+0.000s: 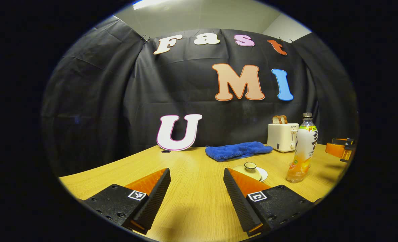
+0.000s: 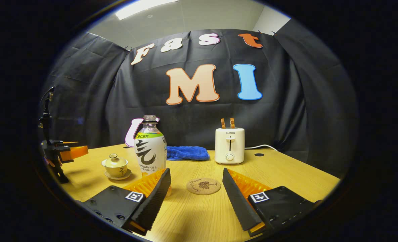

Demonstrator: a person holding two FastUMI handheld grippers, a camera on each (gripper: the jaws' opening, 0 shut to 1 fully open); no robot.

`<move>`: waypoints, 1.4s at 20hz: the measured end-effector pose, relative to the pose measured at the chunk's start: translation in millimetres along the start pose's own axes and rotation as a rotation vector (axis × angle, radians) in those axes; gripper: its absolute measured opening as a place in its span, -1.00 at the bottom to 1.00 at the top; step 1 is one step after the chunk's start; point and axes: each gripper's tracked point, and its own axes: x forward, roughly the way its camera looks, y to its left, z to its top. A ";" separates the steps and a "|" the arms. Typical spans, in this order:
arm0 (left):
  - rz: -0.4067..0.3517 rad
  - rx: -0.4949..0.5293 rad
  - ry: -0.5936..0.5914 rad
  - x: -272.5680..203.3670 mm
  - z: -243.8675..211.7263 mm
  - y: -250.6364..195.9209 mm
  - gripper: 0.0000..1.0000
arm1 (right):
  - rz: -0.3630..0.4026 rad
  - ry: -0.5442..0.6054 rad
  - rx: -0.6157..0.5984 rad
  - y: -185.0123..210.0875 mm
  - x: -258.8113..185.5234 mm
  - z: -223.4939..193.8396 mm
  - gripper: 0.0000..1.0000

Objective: Open the teacup lid with one hand, grasp the water bottle and pour water into the teacup with the other hand; after pouring, place the water bottle on the coaster and then close the teacup lid.

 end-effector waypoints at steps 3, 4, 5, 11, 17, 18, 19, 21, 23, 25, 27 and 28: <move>-0.003 -0.001 0.000 0.2 0.2 -1.2 0.87 | 0.007 0.002 0.001 1.7 -1.3 -0.7 0.90; -0.005 -0.001 -0.001 0.2 -0.2 -1.3 0.86 | 0.007 0.002 0.001 1.0 -0.3 -0.6 0.90; -0.006 -0.001 -0.001 0.7 -0.2 -1.9 0.86 | 0.007 0.003 0.001 0.4 0.2 0.1 0.90; -0.013 -0.001 -0.001 0.6 0.1 -3.9 0.86 | 0.008 0.002 0.000 1.0 -1.2 0.5 0.90; -0.025 -0.001 -0.001 1.7 -0.3 -7.1 0.86 | 0.008 0.001 0.000 0.3 -0.7 0.3 0.89; -0.030 -0.001 -0.001 1.8 -0.7 -8.3 0.86 | 0.008 0.001 0.000 -0.1 -0.4 0.0 0.90; -0.039 -0.001 -0.002 2.5 -0.1 -10.0 0.86 | 0.008 0.001 0.000 0.6 -1.2 0.1 0.90; -0.057 -0.001 -0.003 3.4 -0.1 -14.4 0.86 | 0.008 0.001 0.000 0.8 -1.9 0.0 0.90; -0.062 -0.002 -0.003 4.2 0.0 -15.0 0.86 | 0.008 0.001 0.000 0.4 -1.4 -0.1 0.90; -0.073 -0.003 -0.006 4.0 0.4 -17.8 0.86 | 0.008 0.002 0.000 1.0 -1.2 -0.1 0.90; -0.096 -0.002 -0.005 5.5 -0.2 -23.0 0.85 | 0.011 0.001 0.000 1.3 -1.3 0.0 0.90; -0.114 -0.001 -0.006 5.5 -0.2 -26.9 0.85 | 0.011 0.002 0.000 0.7 -1.2 -0.3 0.90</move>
